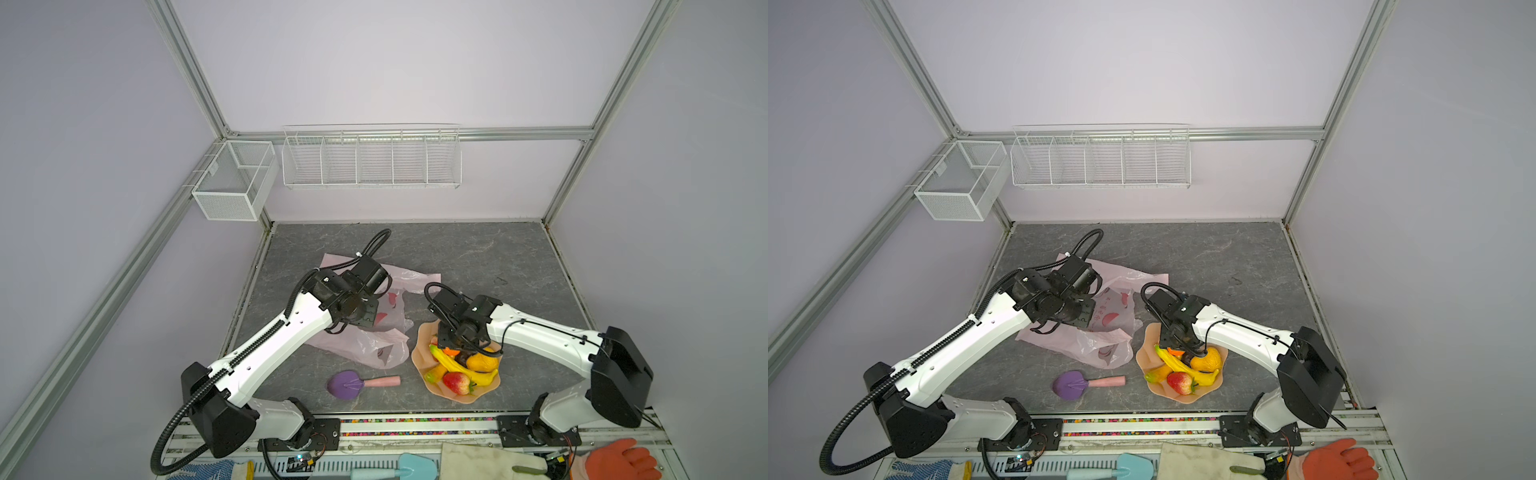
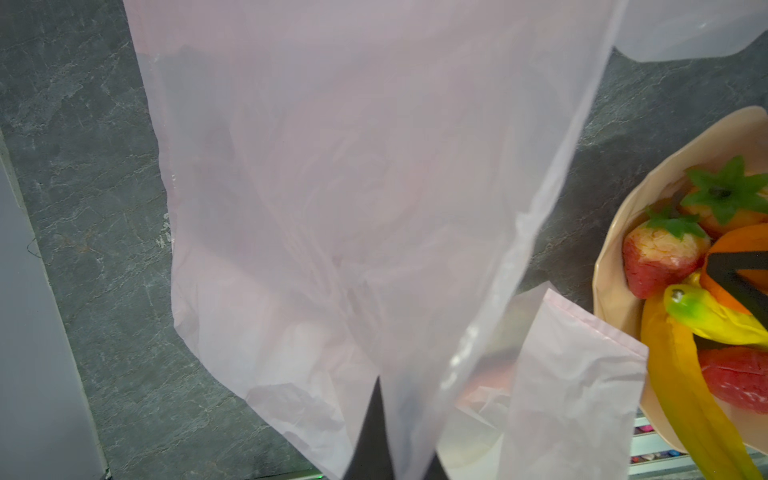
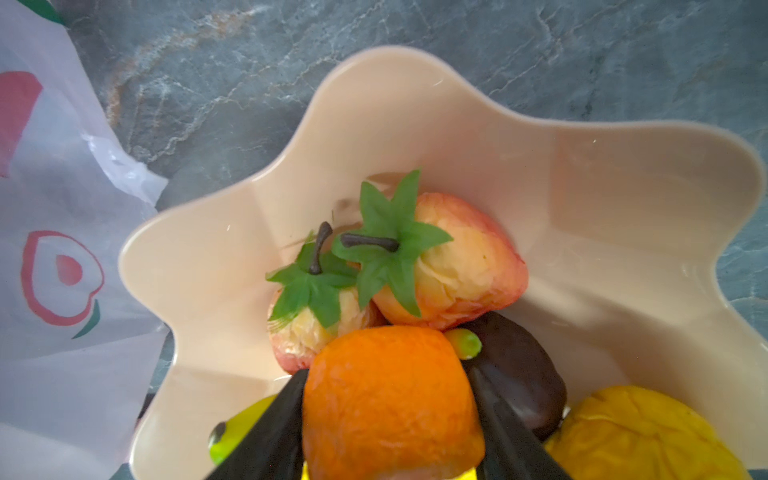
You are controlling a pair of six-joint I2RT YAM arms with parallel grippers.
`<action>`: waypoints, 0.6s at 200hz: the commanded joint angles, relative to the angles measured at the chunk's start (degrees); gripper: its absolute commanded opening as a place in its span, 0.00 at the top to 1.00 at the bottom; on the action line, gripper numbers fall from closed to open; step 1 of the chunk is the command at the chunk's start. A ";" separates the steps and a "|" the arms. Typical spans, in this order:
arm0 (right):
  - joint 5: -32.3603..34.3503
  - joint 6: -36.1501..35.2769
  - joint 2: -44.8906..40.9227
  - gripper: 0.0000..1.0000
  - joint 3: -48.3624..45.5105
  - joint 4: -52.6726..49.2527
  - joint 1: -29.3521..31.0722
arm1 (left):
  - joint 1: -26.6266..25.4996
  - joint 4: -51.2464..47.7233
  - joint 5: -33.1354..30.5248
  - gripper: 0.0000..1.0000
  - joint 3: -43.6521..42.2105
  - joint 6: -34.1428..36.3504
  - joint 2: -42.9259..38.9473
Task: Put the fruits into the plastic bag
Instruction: 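Hold the bag open with the left gripper while the right gripper grasps the orange, then carry the orange with the right gripper into the bag mouth and release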
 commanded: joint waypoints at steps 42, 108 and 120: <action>2.87 -1.06 -6.11 0.60 7.09 -7.47 0.19 | 0.41 -0.52 -1.21 1.00 -0.21 -0.44 -0.78; -0.21 1.12 -11.13 0.63 5.01 -1.29 -0.92 | 0.65 -0.52 -1.22 1.00 0.39 0.26 0.33; -2.88 2.21 -11.76 0.63 3.12 3.24 -1.12 | 0.68 -0.61 -1.13 1.00 0.48 0.51 0.50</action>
